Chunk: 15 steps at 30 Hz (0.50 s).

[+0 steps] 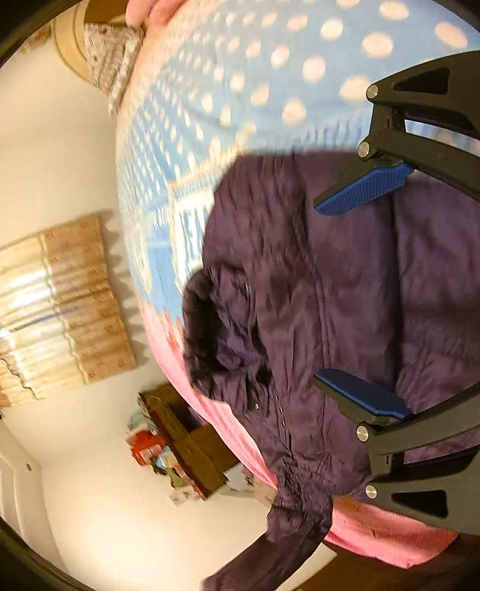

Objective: Fold large clothes
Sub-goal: 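Lift the cuff with the left tool and fold the sleeve across the jacket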

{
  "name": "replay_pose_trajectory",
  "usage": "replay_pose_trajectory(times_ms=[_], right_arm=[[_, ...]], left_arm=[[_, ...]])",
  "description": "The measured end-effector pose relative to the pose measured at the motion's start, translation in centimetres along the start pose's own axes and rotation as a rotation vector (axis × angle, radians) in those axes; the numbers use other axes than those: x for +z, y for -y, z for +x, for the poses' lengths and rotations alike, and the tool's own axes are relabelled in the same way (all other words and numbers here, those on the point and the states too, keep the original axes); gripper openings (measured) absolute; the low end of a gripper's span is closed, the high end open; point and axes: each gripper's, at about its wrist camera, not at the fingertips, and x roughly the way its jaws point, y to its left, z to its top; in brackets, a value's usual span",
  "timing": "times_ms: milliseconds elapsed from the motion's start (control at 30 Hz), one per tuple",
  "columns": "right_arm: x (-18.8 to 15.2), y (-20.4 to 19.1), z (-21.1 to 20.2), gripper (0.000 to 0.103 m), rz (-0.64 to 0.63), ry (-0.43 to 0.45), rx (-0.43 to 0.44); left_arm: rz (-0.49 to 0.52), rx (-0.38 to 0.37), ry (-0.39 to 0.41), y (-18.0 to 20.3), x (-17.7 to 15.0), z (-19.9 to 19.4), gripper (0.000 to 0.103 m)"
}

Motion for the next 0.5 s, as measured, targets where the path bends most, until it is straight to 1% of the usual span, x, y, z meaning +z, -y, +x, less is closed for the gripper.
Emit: replay_pose_trajectory(times_ms=[100, 167, 233, 300, 367, 400, 467, 500], right_arm=[[-0.8, 1.5, -1.1, 0.086, 0.016, 0.048, -0.024], [-1.3, 2.3, -1.5, 0.086, 0.025, 0.07, -0.037], [-1.9, 3.4, -2.1, 0.086, 0.048, 0.089, -0.027], [-2.3, 4.1, -2.5, 0.086, 0.075, 0.112, -0.004], [-2.9, 4.9, -2.8, 0.086, 0.098, 0.133, -0.002], [-3.2, 5.3, -2.8, 0.086, 0.113, 0.142, -0.002], [-3.8, 6.5, -2.8, 0.086, 0.168, 0.155, 0.002], [-4.0, 7.0, -2.7, 0.086, 0.2, 0.155, 0.007]], left_arm=[[0.088, -0.057, -0.013, 4.5, -0.9, 1.2, 0.025], [0.125, -0.095, -0.032, 6.9, -1.8, 2.1, 0.024], [0.175, -0.145, -0.067, 10.1, -3.6, 3.6, 0.024], [0.211, -0.173, -0.094, 12.3, -5.2, 4.7, 0.024], [0.245, -0.219, -0.158, 14.8, -8.3, 6.7, 0.024], [0.256, -0.229, -0.179, 15.8, -9.3, 7.1, 0.024], [0.286, -0.265, -0.259, 17.6, -13.6, 8.9, 0.024], [0.296, -0.271, -0.281, 18.3, -14.8, 9.4, 0.024]])
